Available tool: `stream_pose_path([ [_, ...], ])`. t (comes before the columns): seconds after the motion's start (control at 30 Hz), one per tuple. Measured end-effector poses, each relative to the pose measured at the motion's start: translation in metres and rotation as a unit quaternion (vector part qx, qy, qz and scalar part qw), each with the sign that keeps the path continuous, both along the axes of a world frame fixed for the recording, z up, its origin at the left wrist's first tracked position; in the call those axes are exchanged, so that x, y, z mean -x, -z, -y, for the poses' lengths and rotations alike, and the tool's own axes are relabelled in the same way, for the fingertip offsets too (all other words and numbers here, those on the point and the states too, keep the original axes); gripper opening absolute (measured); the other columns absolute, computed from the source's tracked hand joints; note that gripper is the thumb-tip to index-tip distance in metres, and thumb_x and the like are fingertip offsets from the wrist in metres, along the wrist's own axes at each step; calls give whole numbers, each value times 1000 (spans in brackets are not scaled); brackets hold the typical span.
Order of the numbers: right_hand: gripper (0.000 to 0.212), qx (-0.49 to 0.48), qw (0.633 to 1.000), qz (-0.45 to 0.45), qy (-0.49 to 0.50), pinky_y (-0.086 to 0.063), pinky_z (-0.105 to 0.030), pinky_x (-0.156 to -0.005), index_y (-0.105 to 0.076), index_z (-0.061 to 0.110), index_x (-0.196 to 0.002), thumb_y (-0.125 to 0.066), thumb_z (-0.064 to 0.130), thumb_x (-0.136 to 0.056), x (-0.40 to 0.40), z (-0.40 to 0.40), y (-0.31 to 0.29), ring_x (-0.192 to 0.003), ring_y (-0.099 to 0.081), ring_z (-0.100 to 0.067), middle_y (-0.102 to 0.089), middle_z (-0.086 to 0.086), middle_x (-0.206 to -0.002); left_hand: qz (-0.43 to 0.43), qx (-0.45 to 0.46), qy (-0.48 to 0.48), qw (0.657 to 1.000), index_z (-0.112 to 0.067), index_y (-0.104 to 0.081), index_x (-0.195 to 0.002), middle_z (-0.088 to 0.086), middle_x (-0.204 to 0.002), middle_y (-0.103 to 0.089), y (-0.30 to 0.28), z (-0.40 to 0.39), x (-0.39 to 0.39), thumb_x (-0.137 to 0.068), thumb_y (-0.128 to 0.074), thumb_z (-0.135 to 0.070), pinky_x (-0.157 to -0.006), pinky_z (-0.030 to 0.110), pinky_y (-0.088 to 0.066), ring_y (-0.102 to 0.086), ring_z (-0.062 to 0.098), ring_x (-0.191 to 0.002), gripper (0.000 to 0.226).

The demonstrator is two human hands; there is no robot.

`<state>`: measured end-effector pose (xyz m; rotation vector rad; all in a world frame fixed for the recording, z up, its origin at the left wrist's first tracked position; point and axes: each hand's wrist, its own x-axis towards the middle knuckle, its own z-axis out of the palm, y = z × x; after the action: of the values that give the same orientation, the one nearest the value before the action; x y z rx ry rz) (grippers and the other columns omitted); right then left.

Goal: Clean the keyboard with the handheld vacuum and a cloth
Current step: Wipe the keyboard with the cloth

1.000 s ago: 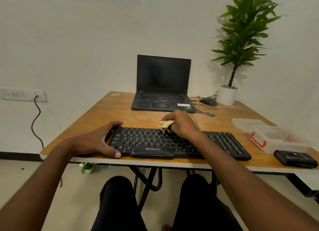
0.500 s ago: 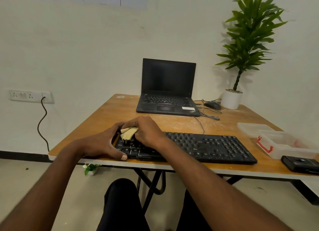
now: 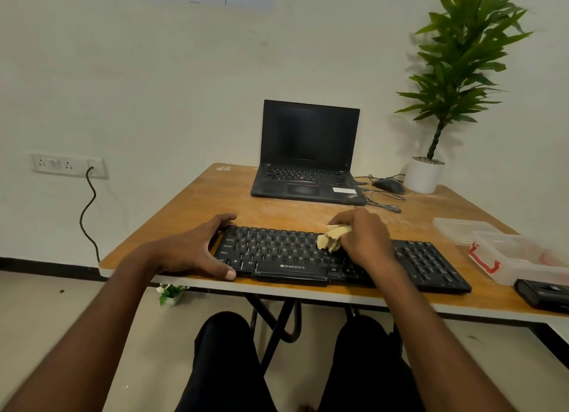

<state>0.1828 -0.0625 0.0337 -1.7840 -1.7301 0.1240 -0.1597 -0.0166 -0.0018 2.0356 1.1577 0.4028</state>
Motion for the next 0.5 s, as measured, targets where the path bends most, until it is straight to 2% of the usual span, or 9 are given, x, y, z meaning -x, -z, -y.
stream_pose_path([
  [0.07, 29, -3, 999, -21, -33, -45, -17, -71, -76, 23, -114, -72, 7, -90, 30, 1, 2, -96, -61, -10, -73, 2, -117, -5, -3, 0, 1000, -52, -13, -156, -12, -152, -35, 0, 0, -1, -64, -95, -51, -91, 14, -48, -47, 3, -127, 124],
  [0.13, 28, -3, 996, -41, -80, -51, -28, -89, -75, 23, -117, -71, 12, -92, 69, 1, 4, -107, -63, -15, -72, 3, -120, -10, -5, -1, 1000, -52, -12, -157, -11, -150, -36, 0, -1, -1, -64, -95, -51, -90, 15, -49, -49, 6, -126, 124],
  [0.2, 29, -7, 991, -39, -125, -53, -36, -95, -75, 24, -117, -70, 11, -92, 108, 0, 6, -109, -64, -18, -73, 1, -119, -9, 1, 1, 1000, -50, -12, -158, -12, -148, -38, 0, -1, -2, -69, -96, -46, -90, 17, -50, -51, 10, -126, 122],
  [0.3, 42, -15, 983, -17, -182, -57, -38, -86, -76, 28, -117, -67, -1, -88, 149, 0, 5, -101, -67, -24, -74, -5, -114, 15, 4, 9, 1000, -48, -19, -155, -14, -146, -48, 2, -1, -3, -66, -96, -47, -97, 18, -47, -53, 10, -130, 118],
  [0.37, 48, 0, 979, -5, -202, -57, -35, -78, -78, 29, -113, -64, -7, -84, 154, -4, 5, -95, -68, -25, -75, -6, -108, 24, 4, 8, 1000, -49, -22, -153, -14, -144, -51, 3, -1, -2, -64, -95, -47, -97, 18, -46, -54, 6, -128, 115],
  [0.43, 49, 21, 975, -8, -222, -57, -36, -79, -78, 27, -112, -63, -9, -83, 145, -2, 3, -95, -67, -24, -75, -5, -109, 19, 1, 9, 1000, -47, -18, -156, -13, -147, -48, 4, -1, 0, -62, -96, -50, -99, 20, -48, -53, 7, -129, 122],
  [0.5, 40, 31, 975, -6, -218, -57, -39, -83, -78, 25, -110, -67, -4, -85, 126, 4, 2, -97, -66, -20, -75, -2, -109, 5, -2, 7, 1000, -48, -11, -159, -13, -150, -40, 5, -1, 3, -61, -96, -55, -99, 22, -50, -51, 12, -130, 129],
])
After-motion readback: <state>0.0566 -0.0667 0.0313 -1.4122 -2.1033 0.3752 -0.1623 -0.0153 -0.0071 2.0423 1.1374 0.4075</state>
